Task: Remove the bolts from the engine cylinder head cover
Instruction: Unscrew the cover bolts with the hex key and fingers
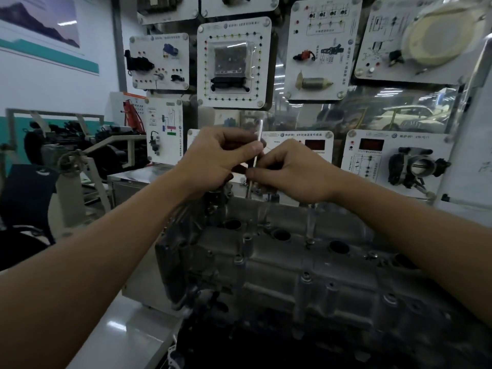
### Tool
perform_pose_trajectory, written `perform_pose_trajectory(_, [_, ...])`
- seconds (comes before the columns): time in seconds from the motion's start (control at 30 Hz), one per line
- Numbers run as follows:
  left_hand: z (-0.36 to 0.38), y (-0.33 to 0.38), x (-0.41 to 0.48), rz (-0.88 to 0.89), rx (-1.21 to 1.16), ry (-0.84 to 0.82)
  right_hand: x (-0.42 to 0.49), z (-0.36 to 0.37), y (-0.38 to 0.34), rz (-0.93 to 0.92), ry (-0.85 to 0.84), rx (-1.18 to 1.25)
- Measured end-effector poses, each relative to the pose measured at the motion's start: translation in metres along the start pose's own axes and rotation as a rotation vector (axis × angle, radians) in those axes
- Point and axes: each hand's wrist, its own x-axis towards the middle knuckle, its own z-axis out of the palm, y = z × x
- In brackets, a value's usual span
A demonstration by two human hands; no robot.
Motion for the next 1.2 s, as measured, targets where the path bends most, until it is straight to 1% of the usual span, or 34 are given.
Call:
perform_pose_trajectory(0.07, [-0.008, 0.002, -0.020, 0.006, -0.004, -0.064, -0.007, 0.006, -0.015, -0.029, -0.112, 0.034])
perform_pose_trajectory(0.13, [-0.014, 0.001, -0.039, 0.021, -0.020, -0.111, -0.014, 0.015, -0.026, -0.054, -0.174, 0.088])
perform_pose_trajectory(0.23, [-0.019, -0.002, -0.054, 0.043, -0.097, -0.143, -0.024, 0.027, -0.031, -0.031, -0.175, 0.168])
perform_pose_trajectory(0.4, [-0.022, -0.004, -0.056, 0.043, -0.143, -0.228, -0.042, 0.033, -0.033, -0.006, -0.117, 0.127])
perform_pose_trajectory(0.53, [-0.025, -0.006, -0.053, 0.058, -0.125, -0.331, -0.049, 0.039, -0.031, -0.012, -0.092, 0.153])
perform_pose_trajectory(0.77, [-0.028, -0.013, -0.053, 0.088, -0.145, -0.336, -0.046, 0.045, -0.026, -0.041, -0.060, 0.175])
perform_pose_trajectory(1.1, [-0.028, -0.008, -0.055, 0.081, -0.129, -0.340, -0.046, 0.044, -0.029, -0.026, -0.097, 0.241])
perform_pose_trajectory(1.2, [-0.028, -0.009, -0.054, 0.066, -0.173, -0.327, -0.045, 0.046, -0.029, -0.014, -0.104, 0.269])
